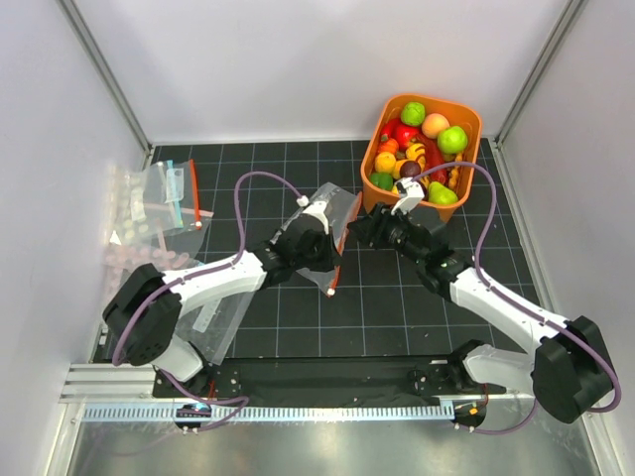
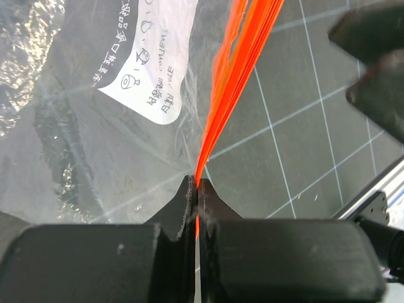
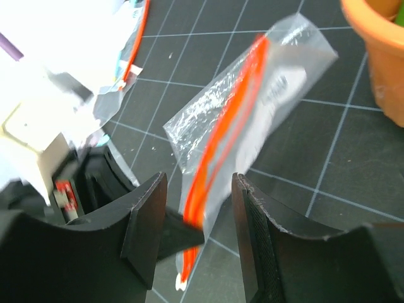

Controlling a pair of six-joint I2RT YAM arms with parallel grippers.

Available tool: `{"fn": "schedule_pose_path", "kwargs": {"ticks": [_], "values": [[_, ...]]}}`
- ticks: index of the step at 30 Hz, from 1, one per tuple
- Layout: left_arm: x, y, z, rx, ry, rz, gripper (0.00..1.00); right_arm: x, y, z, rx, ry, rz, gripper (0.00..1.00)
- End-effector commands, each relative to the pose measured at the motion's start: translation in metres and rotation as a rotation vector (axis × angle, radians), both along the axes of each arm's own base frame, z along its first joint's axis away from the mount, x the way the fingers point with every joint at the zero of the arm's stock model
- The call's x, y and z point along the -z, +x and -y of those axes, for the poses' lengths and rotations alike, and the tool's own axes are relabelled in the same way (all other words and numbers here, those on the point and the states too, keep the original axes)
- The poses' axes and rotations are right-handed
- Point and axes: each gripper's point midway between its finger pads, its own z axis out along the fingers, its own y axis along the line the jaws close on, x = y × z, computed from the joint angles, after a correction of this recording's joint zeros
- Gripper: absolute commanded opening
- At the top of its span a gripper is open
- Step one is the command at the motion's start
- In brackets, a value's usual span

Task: Place the food in the zip-top bag and seal the zipper
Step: Open the zipper of the food storage bag.

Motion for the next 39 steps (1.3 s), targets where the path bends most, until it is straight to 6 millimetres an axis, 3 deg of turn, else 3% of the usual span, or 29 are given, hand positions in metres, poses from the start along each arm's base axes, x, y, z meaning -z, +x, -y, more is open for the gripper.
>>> {"fn": "schedule_pose_path", "kwargs": {"ticks": [1,11,33,35,37,38,39], "values": [[-0.025,0.004,0.022,0.032,-0.067,0.049,0.0,-0.023,0.015,0.001,0.049,0.007,0.075,0.5],[-0.03,0.005,0.02,0.027,-0.072,0.059,0.0,-0.008,0.025,0.014,0.139,-0.047,0.028,0.46],[-0.045,-0.006,0.019,0.046,-0.094,0.09,0.0,0.011,0.032,0.005,0.125,-0.068,-0.035,0.42],[-0.047,-0.006,0.019,0.048,-0.093,0.098,0.0,0.01,0.033,0.004,0.121,-0.066,-0.038,0.38],[-0.049,-0.007,0.02,0.052,-0.097,0.104,0.0,0.012,0.033,0.004,0.12,-0.069,-0.045,0.27],[-0.052,-0.007,0.019,0.051,-0.098,0.111,0.01,0.012,0.033,0.004,0.121,-0.071,-0.051,0.15],[-0.054,-0.006,0.019,0.05,-0.101,0.115,0.04,0.012,0.033,0.004,0.12,-0.073,-0.052,0.15]]}}
